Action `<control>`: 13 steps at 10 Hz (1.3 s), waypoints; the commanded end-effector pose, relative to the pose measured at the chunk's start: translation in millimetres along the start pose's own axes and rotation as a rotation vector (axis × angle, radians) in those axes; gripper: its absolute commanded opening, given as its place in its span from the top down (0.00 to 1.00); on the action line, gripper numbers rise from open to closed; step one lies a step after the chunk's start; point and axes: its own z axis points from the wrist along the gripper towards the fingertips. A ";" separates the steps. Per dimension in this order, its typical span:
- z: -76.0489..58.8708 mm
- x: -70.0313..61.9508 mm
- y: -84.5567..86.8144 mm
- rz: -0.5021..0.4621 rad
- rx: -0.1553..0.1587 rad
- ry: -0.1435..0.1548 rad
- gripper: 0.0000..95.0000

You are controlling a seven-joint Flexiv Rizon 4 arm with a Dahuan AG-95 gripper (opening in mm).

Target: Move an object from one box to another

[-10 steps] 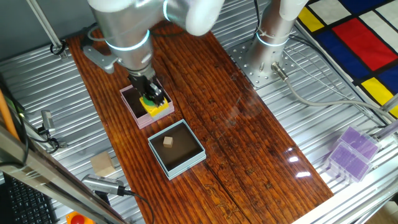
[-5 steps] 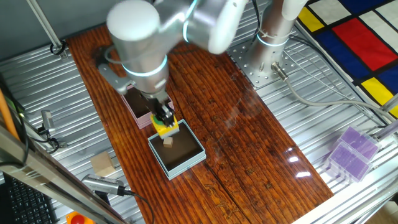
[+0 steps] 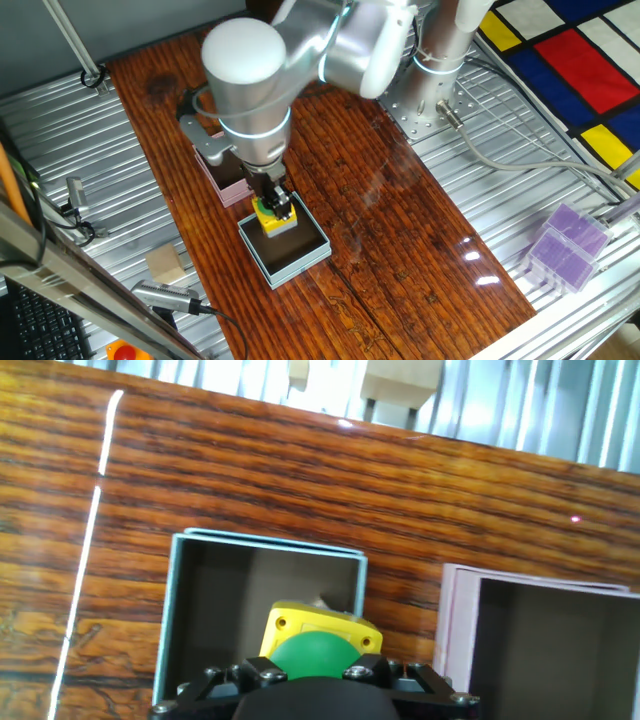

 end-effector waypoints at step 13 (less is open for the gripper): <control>47.3 -6.2 -4.7 -0.087 -0.007 -0.023 0.60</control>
